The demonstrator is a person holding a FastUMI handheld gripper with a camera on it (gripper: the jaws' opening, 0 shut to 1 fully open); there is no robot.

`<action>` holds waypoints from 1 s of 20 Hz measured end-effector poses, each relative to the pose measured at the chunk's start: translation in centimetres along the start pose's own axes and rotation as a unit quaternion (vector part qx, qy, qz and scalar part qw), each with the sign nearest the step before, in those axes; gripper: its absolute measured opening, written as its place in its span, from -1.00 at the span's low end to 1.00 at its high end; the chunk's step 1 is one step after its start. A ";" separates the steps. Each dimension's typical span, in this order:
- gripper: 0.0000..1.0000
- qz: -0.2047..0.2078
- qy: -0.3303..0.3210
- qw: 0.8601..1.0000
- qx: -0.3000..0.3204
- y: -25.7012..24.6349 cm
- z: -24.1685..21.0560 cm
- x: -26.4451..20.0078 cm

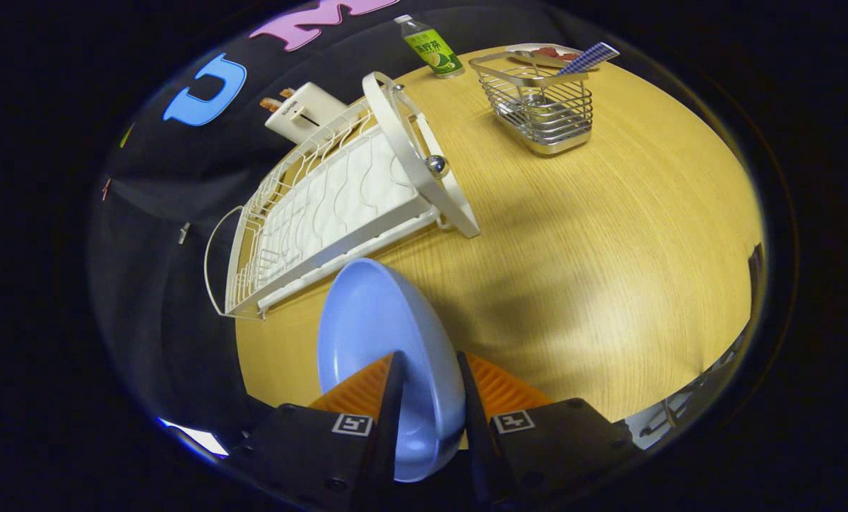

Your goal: Take the plate from the dish rack, then take the spoon from the basket and place it into the plate.

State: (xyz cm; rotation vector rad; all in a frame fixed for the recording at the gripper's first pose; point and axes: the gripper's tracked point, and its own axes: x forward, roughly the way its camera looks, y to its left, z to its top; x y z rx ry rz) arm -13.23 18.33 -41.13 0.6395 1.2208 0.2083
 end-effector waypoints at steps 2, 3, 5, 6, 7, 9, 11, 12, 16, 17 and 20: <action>-0.06 -0.023 -0.006 1.000 -0.013 -1.5 0.4 -0.3; -0.02 -0.026 -0.010 0.999 -0.017 -2.0 0.6 -0.5; 0.13 -0.028 -0.017 0.999 -0.023 -2.6 1.0 -1.2; 0.26 -0.027 -0.023 0.999 -0.031 -2.8 1.2 -1.8; 0.31 -0.024 -0.029 0.998 -0.040 -3.0 1.6 -2.4; 0.40 -0.017 -0.045 0.997 -0.056 -2.9 2.5 -4.1; 0.42 -0.003 -0.065 0.995 -0.075 -2.0 4.1 -6.3; 0.42 0.004 -0.082 0.992 -0.091 -1.4 5.5 -7.6; 0.42 0.018 -0.162 0.970 -0.178 0.4 11.8 -13.0; 0.42 0.013 -0.183 0.963 -0.199 0.3 13.6 -14.3; 0.41 -0.033 -0.237 0.937 -0.256 -1.6 19.0 -16.2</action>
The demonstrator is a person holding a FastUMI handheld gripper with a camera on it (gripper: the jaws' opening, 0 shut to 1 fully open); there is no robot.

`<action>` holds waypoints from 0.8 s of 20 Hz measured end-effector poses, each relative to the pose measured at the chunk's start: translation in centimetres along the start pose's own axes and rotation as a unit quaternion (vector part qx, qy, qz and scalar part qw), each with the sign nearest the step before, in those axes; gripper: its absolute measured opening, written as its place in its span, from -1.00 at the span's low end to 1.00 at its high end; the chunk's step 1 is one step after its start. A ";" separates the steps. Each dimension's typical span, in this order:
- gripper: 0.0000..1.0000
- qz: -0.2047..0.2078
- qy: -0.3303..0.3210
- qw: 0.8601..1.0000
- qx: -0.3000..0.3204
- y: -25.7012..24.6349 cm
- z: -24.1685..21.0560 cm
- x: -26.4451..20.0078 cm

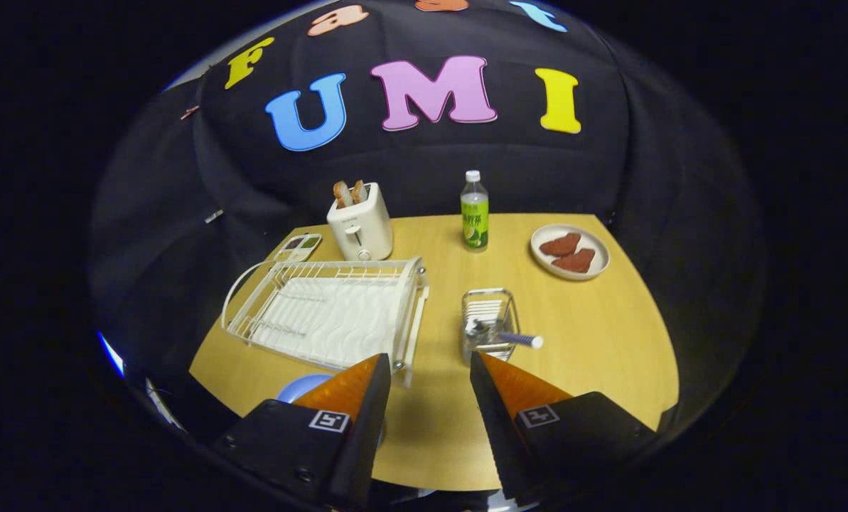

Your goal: Take the plate from the dish rack, then take the spoon from the basket and place it into the plate.

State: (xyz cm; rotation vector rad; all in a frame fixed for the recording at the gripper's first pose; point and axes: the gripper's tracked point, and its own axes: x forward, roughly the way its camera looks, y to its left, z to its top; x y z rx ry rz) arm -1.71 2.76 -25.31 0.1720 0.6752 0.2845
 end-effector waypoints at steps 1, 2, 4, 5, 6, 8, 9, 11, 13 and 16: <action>0.41 -0.014 0.001 1.000 -0.013 -1.5 0.5 0.5; 0.42 -0.023 0.004 1.000 -0.019 -2.7 0.7 1.0; 0.41 -0.041 0.016 0.999 -0.027 -5.0 0.5 2.5; 0.39 -0.049 0.024 0.998 -0.034 -6.1 0.1 3.3; 0.38 -0.055 0.034 0.997 -0.039 -6.9 -0.5 4.2; 0.34 -0.057 0.058 0.996 -0.041 -7.9 -2.0 5.7; 0.31 -0.052 0.068 0.996 -0.038 -8.0 -2.7 6.4; 0.16 -0.048 0.083 0.995 -0.034 -8.1 -3.7 7.5; -0.06 -0.046 0.088 0.995 -0.033 -8.2 -4.3 8.0; -0.45 -0.041 0.098 0.994 -0.026 -8.0 -4.9 8.7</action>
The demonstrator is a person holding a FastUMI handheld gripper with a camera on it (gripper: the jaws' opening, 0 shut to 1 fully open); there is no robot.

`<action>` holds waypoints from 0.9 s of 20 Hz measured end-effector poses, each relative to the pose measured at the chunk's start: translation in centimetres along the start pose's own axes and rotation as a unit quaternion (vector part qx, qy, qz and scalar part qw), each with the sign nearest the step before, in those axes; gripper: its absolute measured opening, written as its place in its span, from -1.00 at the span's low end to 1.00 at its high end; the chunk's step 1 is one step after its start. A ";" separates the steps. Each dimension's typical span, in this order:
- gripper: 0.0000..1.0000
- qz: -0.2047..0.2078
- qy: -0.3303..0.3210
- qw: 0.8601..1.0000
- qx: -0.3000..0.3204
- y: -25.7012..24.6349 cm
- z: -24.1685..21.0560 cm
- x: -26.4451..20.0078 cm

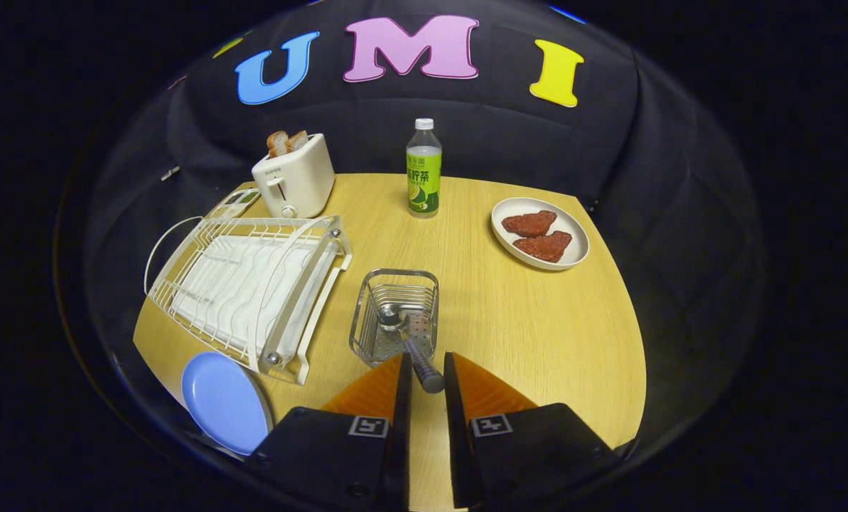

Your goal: Take the plate from the dish rack, then take the spoon from the basket and place it into the plate.

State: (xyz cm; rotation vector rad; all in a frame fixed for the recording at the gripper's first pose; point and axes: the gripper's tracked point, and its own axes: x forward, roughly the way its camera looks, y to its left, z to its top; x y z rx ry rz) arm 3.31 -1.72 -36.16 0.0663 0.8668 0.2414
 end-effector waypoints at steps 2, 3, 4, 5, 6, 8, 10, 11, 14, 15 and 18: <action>-0.51 0.015 -0.002 1.000 0.006 0.5 0.2 0.4; -0.56 0.023 0.000 1.000 0.008 0.8 0.1 -0.2; -0.61 0.034 -0.002 0.999 0.010 1.1 0.2 -0.3; -0.66 0.043 0.001 0.999 0.014 1.5 0.2 -0.5; -0.70 0.042 0.000 0.999 0.016 1.5 0.1 -0.4; -0.78 0.030 -0.006 0.999 0.021 1.2 0.3 -0.5; -0.81 0.023 -0.014 0.999 0.030 1.1 0.7 -1.2; -0.80 0.023 -0.018 0.999 0.034 1.0 0.9 -1.5; -0.80 0.023 -0.031 0.998 0.052 0.7 1.7 -3.0; -0.80 0.022 -0.035 0.998 0.054 0.6 2.1 -3.4; -0.81 0.017 -0.049 0.997 0.064 0.3 3.0 -5.7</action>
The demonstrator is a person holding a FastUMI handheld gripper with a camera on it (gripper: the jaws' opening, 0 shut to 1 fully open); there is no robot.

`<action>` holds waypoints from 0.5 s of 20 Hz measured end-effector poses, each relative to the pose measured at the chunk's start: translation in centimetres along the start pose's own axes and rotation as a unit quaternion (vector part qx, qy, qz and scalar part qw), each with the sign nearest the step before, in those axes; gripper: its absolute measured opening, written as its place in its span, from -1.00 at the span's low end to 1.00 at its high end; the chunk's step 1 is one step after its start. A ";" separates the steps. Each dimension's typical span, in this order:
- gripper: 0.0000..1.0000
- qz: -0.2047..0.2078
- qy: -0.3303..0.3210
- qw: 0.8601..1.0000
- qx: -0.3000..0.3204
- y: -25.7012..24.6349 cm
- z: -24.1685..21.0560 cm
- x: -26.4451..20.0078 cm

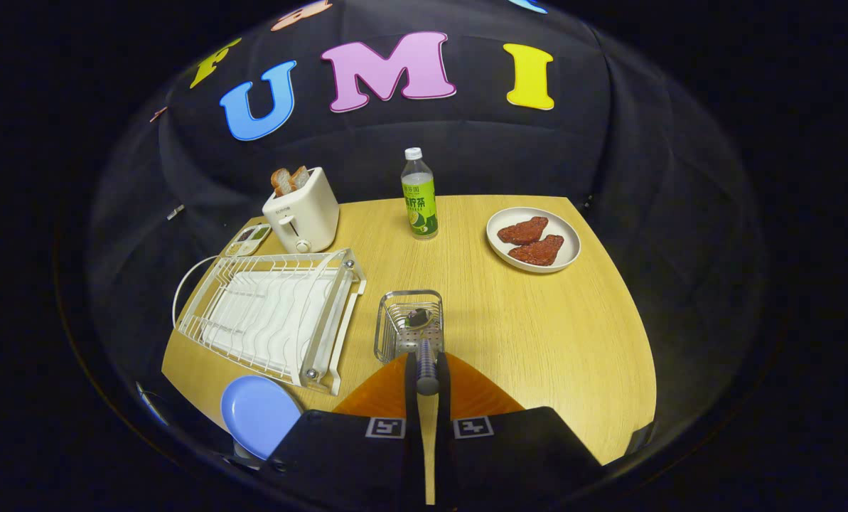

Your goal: Take the plate from the dish rack, then take the spoon from the basket and place it into the plate.

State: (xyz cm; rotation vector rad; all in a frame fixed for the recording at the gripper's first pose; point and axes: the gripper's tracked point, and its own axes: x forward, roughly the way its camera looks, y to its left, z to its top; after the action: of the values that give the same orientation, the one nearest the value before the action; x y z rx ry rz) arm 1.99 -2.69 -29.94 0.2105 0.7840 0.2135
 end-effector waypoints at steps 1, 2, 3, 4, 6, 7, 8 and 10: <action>-0.80 0.000 -0.008 1.000 0.001 0.1 0.5 -0.9; -0.81 0.001 -0.019 1.000 0.001 0.5 1.1 -2.1; -0.81 0.006 -0.032 0.999 0.000 1.0 1.8 -3.5; -0.81 0.013 -0.045 0.999 -0.002 1.8 2.6 -4.8; -0.80 0.036 -0.067 0.997 -0.008 4.0 3.7 -7.4; -0.80 0.051 -0.074 0.996 -0.012 5.5 4.0 -8.6; -0.81 0.068 -0.080 0.994 -0.016 7.0 4.2 -9.8; -0.81 0.102 -0.079 0.991 -0.027 10.3 3.7 -11.8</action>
State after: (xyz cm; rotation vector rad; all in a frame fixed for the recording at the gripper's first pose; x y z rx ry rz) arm -4.60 3.66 -16.70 0.2540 0.5976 0.4054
